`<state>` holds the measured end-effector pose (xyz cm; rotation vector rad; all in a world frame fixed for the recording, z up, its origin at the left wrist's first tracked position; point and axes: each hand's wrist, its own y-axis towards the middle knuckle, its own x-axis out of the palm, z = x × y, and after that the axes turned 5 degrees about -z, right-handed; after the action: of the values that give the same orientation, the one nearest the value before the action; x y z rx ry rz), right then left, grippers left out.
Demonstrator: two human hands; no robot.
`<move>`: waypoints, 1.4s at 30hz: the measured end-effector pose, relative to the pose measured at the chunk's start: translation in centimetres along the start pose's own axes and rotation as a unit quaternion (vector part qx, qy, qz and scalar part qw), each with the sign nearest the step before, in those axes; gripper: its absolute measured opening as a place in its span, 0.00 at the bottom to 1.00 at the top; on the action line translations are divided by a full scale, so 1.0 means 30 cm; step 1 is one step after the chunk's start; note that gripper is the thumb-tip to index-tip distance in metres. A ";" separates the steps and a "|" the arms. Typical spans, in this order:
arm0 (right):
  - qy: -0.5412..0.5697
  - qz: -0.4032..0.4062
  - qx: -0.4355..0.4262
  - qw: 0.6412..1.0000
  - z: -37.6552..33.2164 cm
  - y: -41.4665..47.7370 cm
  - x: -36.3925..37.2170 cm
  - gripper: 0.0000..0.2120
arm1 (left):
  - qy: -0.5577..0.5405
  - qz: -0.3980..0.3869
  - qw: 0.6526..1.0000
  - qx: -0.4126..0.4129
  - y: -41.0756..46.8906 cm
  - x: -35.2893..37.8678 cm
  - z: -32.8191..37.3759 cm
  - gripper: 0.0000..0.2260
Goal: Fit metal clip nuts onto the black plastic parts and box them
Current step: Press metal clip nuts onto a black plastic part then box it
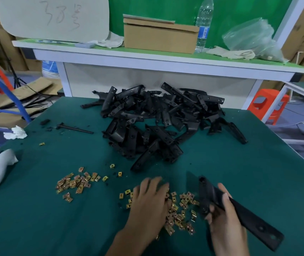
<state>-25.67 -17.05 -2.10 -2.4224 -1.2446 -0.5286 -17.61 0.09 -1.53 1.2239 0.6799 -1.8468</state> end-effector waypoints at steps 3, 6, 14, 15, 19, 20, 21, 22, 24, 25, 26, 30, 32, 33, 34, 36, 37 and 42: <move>0.011 -0.027 0.032 0.999 -0.003 0.026 -0.036 0.13 | 0.042 -0.019 0.999 -0.011 0.055 0.034 -0.037 0.21; 0.017 -0.041 0.043 0.998 -0.020 0.020 -0.008 0.15 | 0.039 0.013 0.999 -0.011 0.078 0.046 -0.045 0.14; 0.072 -0.068 0.074 0.992 0.004 -0.003 -0.018 0.20 | 0.034 0.039 0.998 -0.036 0.065 0.037 -0.063 0.19; 0.084 -0.074 0.084 0.990 0.010 -0.004 -0.017 0.20 | 0.039 0.035 0.998 -0.041 0.054 0.036 -0.072 0.18; 0.108 -0.079 0.111 0.985 0.032 -0.001 -0.003 0.21 | 0.020 0.041 0.998 -0.039 0.044 0.019 -0.076 0.12; 0.110 -0.085 0.115 0.984 0.035 -0.004 0.002 0.21 | 0.009 0.047 0.998 -0.037 0.043 0.012 -0.071 0.11; 0.111 -0.087 0.119 0.983 0.038 -0.004 0.006 0.21 | -0.003 0.055 0.998 -0.036 0.043 0.004 -0.065 0.10; 0.112 -0.088 0.120 0.982 0.044 -0.004 0.005 0.21 | -0.014 0.066 0.997 -0.035 0.042 -0.002 -0.062 0.09; 0.118 -0.089 0.123 0.981 0.051 -0.006 0.008 0.20 | -0.053 0.097 0.993 -0.033 0.038 -0.017 -0.056 0.07; 0.122 -0.090 0.127 0.980 0.054 -0.005 0.008 0.19 | -0.091 0.112 0.989 -0.036 0.032 -0.024 -0.053 0.05; 0.125 -0.091 0.130 0.979 0.057 -0.002 0.007 0.18 | -0.143 0.121 0.981 -0.046 0.028 -0.032 -0.050 0.04; 0.126 -0.099 0.132 0.978 0.052 -0.003 0.031 0.18 | -0.366 0.085 0.919 -0.118 0.006 -0.051 -0.034 0.01; 0.125 -0.105 0.130 0.978 0.050 -0.010 0.043 0.17 | -0.423 0.070 0.895 -0.120 -0.003 -0.050 -0.024 0.04; 0.128 -0.108 0.128 0.978 0.049 -0.014 0.046 0.17 | -0.435 0.065 0.890 -0.115 -0.008 -0.048 -0.020 0.06; 0.132 -0.111 0.126 0.977 0.048 -0.018 0.044 0.17 | -0.437 0.061 0.890 -0.111 -0.012 -0.047 -0.017 0.08; 0.137 -0.118 0.123 0.976 0.047 -0.025 0.039 0.19 | -0.433 0.052 0.893 -0.106 -0.017 -0.046 -0.014 0.09; 0.138 -0.120 0.123 0.975 0.047 -0.028 0.036 0.20 | -0.437 0.048 0.892 -0.106 -0.019 -0.046 -0.015 0.08; 0.128 -0.121 0.116 0.978 0.048 -0.031 0.034 0.19 | -0.421 0.072 0.898 -0.104 -0.024 -0.038 -0.026 0.07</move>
<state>-25.66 -15.14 -2.71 -1.9548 -1.4074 -0.6970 -17.59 1.45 -0.77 0.2449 0.2670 -1.8792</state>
